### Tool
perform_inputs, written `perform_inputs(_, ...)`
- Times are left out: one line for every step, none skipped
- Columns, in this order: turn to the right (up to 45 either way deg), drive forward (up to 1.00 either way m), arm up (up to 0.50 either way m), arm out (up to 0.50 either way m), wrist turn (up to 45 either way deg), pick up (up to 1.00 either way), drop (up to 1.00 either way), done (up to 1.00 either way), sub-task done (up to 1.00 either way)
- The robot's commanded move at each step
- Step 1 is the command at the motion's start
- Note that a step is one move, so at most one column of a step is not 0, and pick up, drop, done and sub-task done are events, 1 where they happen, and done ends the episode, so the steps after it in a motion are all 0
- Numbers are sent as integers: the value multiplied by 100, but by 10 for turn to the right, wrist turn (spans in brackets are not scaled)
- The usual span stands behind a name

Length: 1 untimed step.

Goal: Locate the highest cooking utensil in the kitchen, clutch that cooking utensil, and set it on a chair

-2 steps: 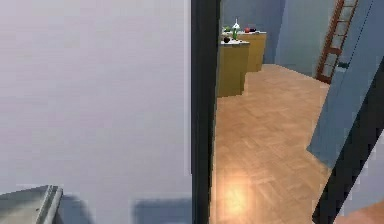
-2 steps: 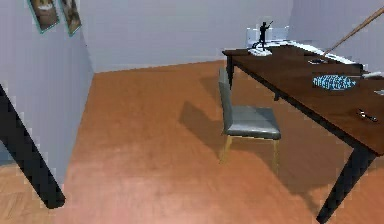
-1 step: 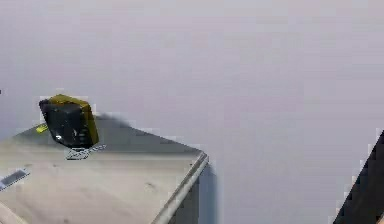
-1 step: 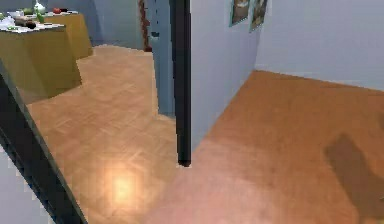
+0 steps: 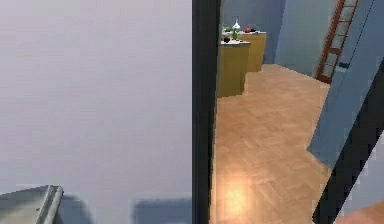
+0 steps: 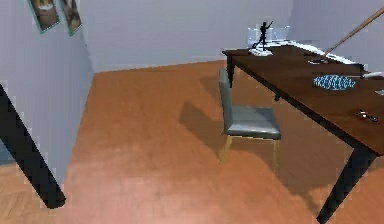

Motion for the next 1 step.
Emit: perform_inputs(450,0,0,0,0,0,0,0,0)
